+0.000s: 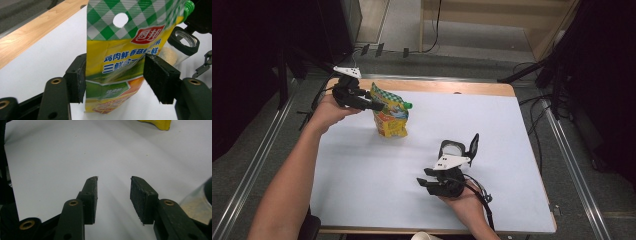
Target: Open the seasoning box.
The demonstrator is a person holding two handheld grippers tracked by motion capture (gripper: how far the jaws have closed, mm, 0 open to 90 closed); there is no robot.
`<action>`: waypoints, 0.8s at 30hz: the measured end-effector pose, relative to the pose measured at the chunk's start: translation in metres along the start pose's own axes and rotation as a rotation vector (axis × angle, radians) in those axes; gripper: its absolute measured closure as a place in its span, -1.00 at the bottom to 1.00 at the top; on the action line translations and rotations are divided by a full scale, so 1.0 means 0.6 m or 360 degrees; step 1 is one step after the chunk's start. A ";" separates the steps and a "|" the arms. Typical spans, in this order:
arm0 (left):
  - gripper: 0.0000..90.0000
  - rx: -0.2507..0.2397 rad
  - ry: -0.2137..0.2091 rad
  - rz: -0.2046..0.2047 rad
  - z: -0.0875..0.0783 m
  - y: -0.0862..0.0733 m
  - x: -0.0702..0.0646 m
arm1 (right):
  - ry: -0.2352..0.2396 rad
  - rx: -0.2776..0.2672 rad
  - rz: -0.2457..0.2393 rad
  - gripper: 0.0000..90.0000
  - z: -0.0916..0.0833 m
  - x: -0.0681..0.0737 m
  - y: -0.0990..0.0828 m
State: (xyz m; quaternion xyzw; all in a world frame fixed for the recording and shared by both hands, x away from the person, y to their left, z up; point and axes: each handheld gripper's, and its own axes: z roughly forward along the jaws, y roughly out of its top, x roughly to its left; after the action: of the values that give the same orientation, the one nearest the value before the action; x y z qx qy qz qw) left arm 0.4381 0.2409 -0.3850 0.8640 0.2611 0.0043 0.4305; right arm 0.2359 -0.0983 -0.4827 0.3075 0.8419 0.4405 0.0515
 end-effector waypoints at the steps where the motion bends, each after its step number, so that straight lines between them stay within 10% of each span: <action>1: -0.04 0.0000 0.0000 0.0000 0.000 0.000 0.000 | -0.0006 -0.0002 0.0005 0.33 -0.003 -0.002 -0.002; 15: 0.67 -0.0032 -0.0125 0.0066 0.010 -0.018 -0.041 | -0.0090 -0.0040 0.0088 0.82 -0.050 -0.023 -0.026; 24: 1.00 -0.0081 -0.0068 0.0059 0.022 -0.026 -0.074 | -0.0213 0.0023 0.0092 1.00 -0.077 -0.041 -0.047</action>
State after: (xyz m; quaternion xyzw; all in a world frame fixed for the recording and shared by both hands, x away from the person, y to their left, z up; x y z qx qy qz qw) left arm 0.3959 0.2184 -0.3952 0.8572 0.2357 0.0004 0.4578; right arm 0.2261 -0.1570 -0.4811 0.3608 0.8305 0.4142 0.0928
